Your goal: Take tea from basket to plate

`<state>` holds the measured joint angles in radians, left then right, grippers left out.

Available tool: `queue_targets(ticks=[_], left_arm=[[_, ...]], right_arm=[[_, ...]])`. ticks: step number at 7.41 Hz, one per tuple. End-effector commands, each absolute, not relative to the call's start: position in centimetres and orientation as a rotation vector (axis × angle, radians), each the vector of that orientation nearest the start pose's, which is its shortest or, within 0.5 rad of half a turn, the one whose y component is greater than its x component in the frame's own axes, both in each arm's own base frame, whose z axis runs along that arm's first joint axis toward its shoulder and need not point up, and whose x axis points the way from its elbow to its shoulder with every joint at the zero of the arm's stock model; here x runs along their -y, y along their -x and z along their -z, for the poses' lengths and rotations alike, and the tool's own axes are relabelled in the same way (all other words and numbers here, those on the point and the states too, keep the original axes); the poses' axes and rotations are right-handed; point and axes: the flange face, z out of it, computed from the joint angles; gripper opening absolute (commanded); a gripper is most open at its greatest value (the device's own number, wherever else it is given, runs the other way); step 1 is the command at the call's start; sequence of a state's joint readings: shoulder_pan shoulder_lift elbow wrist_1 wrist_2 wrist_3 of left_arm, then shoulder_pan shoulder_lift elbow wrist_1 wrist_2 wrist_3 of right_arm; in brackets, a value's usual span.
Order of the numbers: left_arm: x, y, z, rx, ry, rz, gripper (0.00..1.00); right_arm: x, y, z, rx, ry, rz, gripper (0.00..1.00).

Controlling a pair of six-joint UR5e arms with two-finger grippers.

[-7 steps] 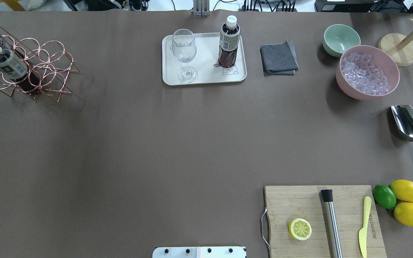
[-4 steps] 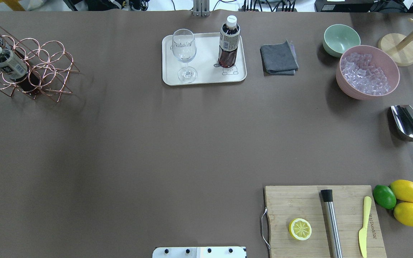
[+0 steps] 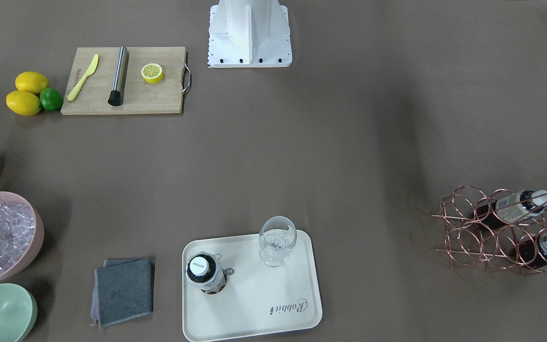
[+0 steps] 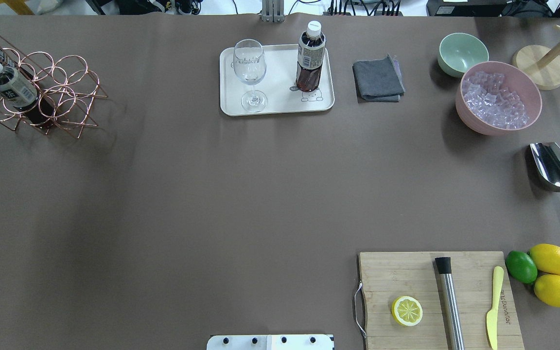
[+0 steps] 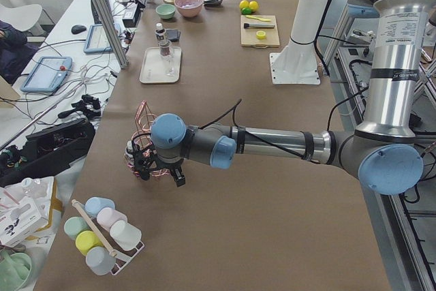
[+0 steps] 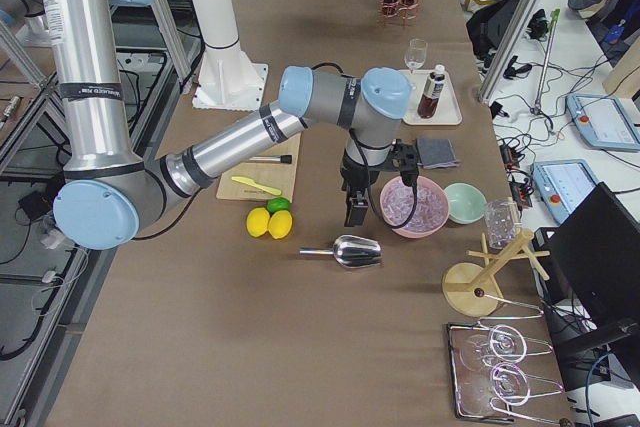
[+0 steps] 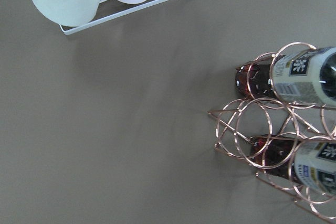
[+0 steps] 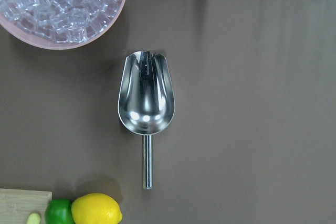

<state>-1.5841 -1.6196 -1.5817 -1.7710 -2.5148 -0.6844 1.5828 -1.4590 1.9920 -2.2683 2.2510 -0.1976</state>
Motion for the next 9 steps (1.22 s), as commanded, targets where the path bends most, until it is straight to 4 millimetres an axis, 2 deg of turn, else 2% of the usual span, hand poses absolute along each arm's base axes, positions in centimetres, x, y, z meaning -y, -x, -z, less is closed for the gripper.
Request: queue_targets(ticks=[1,2,3,5,6,7,9], left_arm=[[51.1,7.9,-61.8,-0.829,0.036,0.29,0.97],[48.5,9.6,-64.5,-0.772,0.032,0.274,0.97],[46.4,9.6,-66.1,-0.754,0.036,0.223,0.97],[43.9,9.7,-68.5,-0.758,0.088,0.241,0.97],[43.6,9.6,-68.5,-0.761,0.114,0.25,0.97],[43.3,9.5,-67.6,-0.754,0.128,0.234,0.97],[43.4,9.3,-65.4,-0.747,0.187,0.249,0.97]], right_arm=[[46.9,-7.7,-52.0,0.689,0.13,0.113,1.0],[47.4,-7.7,-53.6,0.684,0.124,0.117,1.0],[47.3,-7.8,-55.3,0.675,0.104,0.126,1.0],[45.3,-7.8,-58.5,0.673,0.086,0.132,1.0],[45.4,-7.8,-59.4,0.674,0.092,0.128,1.0],[45.7,-7.9,-60.4,0.678,0.088,0.125,1.0],[45.7,-8.0,-60.3,0.679,0.08,0.125,1.0]])
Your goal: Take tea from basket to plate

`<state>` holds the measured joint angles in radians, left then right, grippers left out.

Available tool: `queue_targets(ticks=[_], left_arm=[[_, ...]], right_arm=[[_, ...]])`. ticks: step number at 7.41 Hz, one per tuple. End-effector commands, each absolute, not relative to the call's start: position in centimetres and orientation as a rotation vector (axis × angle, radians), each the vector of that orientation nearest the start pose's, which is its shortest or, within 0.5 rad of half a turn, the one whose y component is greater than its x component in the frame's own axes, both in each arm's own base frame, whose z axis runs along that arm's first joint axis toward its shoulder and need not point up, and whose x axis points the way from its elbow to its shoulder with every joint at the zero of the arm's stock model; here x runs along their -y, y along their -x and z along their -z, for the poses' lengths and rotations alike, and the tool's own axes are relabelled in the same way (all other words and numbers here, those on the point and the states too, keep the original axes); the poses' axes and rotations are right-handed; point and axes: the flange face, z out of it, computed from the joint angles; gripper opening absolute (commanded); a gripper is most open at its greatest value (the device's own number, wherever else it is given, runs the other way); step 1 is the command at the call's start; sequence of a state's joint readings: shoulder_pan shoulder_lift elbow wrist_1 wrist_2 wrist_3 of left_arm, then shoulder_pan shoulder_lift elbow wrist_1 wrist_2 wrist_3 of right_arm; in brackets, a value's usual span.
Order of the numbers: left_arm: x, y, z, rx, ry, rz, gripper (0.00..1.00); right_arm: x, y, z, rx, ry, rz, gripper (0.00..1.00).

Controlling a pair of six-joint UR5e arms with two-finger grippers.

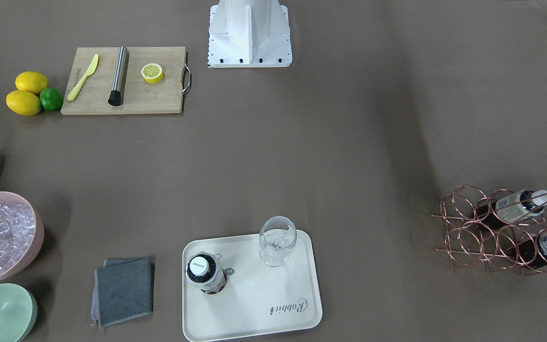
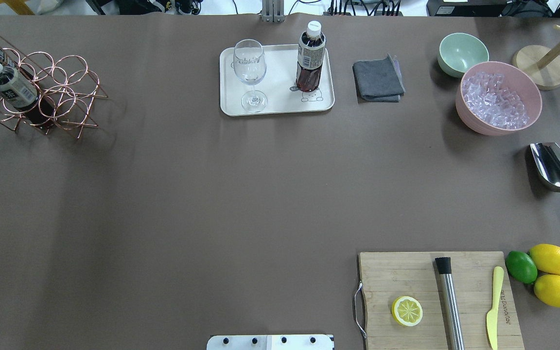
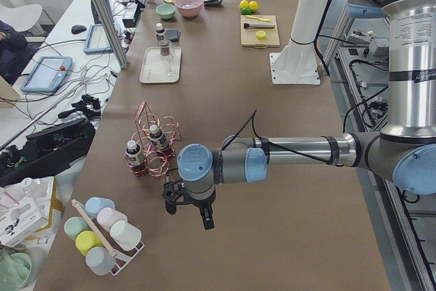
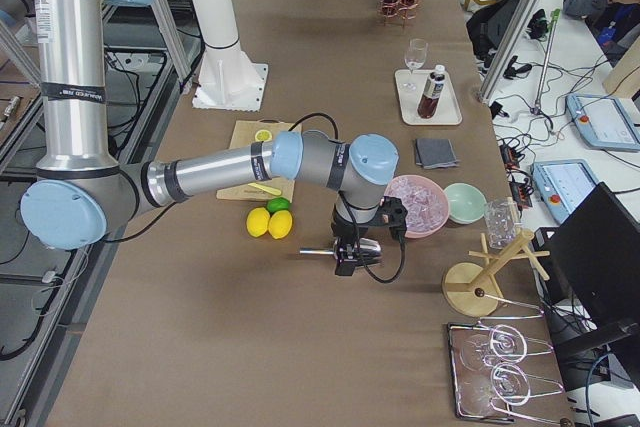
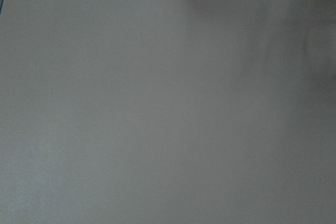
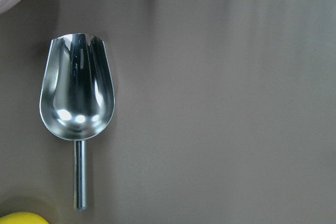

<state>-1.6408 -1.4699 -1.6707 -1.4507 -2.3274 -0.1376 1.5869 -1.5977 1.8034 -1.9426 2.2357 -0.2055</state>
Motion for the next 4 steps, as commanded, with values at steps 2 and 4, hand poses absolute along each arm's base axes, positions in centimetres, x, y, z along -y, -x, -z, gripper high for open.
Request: queue_targets(ticks=[2,4], left_arm=[[43.64,9.14,-65.53,-0.747,0.19,0.245,0.97],[43.55,9.14,-65.67,-0.747,0.193,0.247,0.98]], right_arm=[[45.81,-8.03,-60.14,0.676,0.076,0.124,1.0],[45.74,-8.02,-59.85,0.677,0.073,0.121,1.0]])
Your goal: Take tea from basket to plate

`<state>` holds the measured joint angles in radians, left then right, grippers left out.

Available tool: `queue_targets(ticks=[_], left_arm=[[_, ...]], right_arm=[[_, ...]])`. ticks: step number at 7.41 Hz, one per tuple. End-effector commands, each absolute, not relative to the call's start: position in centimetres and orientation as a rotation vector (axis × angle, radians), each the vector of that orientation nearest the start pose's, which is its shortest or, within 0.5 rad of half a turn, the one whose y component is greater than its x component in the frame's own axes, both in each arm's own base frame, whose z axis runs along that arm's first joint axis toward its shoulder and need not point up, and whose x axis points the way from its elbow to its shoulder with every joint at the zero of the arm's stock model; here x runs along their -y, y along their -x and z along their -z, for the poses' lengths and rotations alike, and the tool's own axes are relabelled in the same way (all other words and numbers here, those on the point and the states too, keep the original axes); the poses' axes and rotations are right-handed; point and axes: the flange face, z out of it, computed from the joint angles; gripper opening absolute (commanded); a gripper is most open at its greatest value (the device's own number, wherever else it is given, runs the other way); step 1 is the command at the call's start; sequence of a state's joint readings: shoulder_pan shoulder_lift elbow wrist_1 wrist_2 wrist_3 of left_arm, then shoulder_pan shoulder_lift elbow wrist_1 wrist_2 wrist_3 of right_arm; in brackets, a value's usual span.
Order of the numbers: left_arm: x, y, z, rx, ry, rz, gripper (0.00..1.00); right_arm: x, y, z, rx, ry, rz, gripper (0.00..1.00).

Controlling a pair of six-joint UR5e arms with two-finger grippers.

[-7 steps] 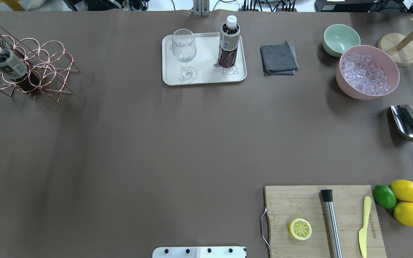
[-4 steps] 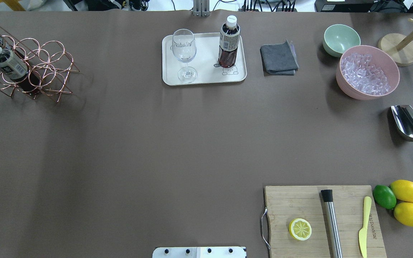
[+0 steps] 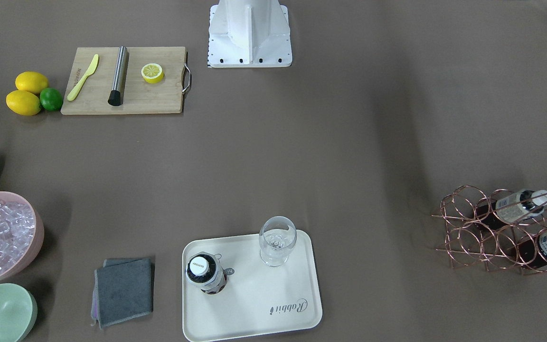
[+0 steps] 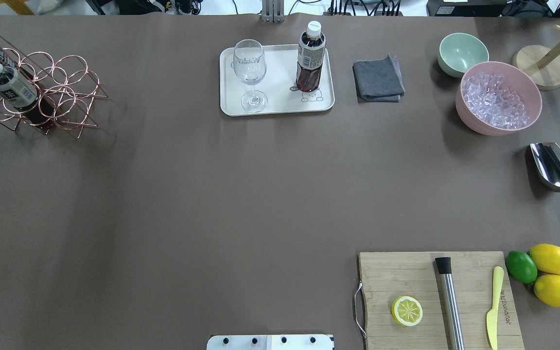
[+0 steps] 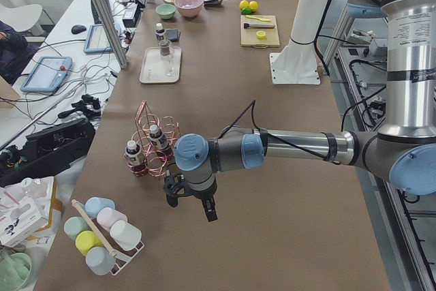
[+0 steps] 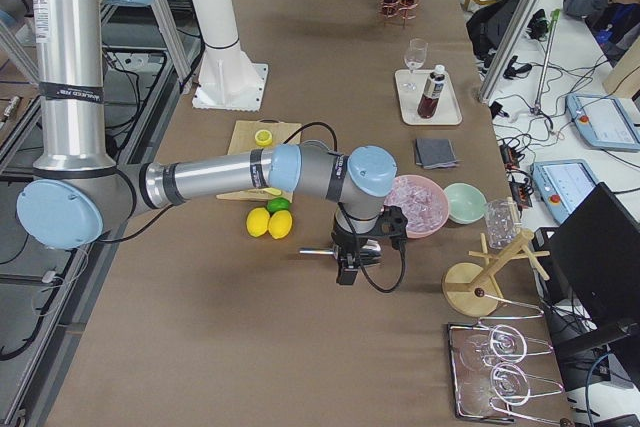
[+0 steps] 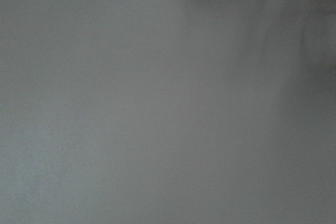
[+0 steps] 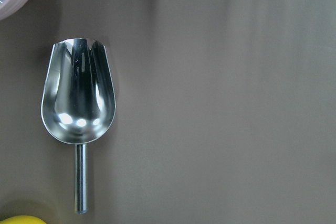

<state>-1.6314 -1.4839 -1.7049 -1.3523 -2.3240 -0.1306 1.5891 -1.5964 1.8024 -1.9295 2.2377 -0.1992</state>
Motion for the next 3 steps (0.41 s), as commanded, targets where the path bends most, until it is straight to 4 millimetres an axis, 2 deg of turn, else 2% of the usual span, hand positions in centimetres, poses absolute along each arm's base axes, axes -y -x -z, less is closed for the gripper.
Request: queue_targets(ticks=[1,3], left_arm=[[43.57,9.07,-65.67,-0.746,0.195,0.247,0.97],[43.61,8.81,-65.69,-0.746,0.198,0.241,0.98]], right_arm=[[45.76,-8.02,-59.76,0.676,0.07,0.121,1.0],[45.68,-8.01,-60.11,0.678,0.078,0.115,1.0]])
